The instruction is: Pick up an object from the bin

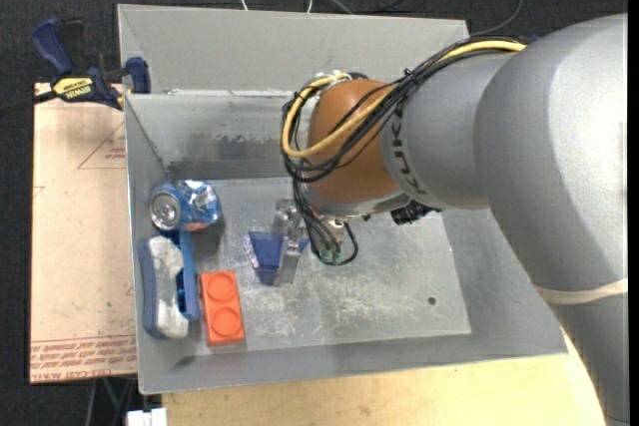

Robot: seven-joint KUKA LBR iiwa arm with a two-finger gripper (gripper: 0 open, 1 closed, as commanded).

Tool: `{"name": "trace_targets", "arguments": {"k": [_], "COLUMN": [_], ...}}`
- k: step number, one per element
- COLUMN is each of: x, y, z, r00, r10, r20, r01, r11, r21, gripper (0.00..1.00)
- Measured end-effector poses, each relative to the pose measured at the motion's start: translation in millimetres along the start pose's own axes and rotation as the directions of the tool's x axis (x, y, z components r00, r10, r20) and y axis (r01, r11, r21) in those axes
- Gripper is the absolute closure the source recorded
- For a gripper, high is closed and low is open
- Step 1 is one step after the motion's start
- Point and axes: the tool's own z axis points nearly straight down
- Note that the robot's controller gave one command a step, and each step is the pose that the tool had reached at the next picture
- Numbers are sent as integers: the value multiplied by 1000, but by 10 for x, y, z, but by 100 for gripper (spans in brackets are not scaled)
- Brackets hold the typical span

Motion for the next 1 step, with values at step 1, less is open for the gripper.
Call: {"name": "trace_targets", "arguments": {"k": [1], "x": [11], "y": [-1], "z": [-133], "r00": [1000], "r10": [0], "r20": [-3], "r01": [0], "r11": [1000], "r21": [1], "gripper": [100]}}
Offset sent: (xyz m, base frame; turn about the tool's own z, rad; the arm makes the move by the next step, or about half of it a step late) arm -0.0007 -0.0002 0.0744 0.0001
